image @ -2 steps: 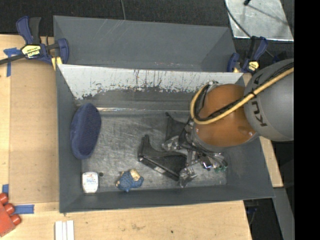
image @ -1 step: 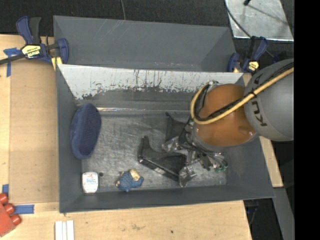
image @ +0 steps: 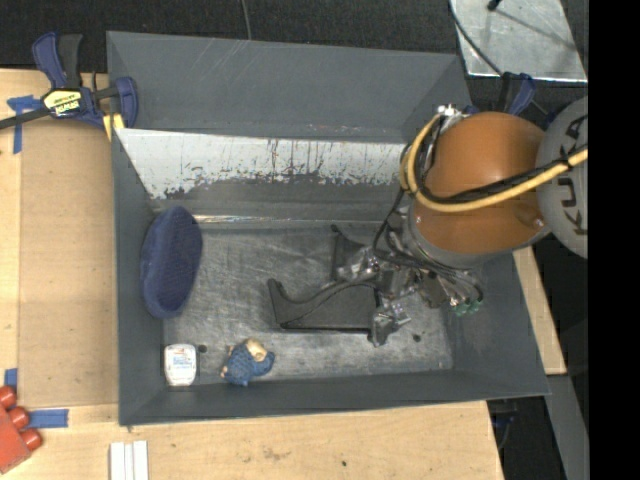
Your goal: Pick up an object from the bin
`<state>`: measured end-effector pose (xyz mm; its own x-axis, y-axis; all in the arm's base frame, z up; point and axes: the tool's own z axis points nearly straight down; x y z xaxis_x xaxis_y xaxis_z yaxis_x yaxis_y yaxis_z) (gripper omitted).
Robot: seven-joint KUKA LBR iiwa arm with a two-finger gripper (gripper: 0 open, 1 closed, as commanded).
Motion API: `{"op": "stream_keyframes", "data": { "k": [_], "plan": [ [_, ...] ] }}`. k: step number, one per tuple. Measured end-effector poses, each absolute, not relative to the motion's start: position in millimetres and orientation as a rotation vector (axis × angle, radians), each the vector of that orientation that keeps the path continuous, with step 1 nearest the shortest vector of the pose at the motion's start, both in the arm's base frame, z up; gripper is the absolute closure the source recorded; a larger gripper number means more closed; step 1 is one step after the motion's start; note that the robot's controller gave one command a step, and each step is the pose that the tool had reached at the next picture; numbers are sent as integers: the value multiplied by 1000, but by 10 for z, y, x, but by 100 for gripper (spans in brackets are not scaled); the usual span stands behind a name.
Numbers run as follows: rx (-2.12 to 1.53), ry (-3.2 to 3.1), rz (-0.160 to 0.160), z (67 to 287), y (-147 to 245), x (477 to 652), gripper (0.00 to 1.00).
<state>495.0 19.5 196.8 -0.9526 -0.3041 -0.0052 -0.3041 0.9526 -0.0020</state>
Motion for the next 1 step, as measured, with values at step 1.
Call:
{"op": "stream_keyframes", "data": {
  "k": [1],
  "plan": [
    [-1305,2857,1,2279,406,5006,100]
  ]
}}
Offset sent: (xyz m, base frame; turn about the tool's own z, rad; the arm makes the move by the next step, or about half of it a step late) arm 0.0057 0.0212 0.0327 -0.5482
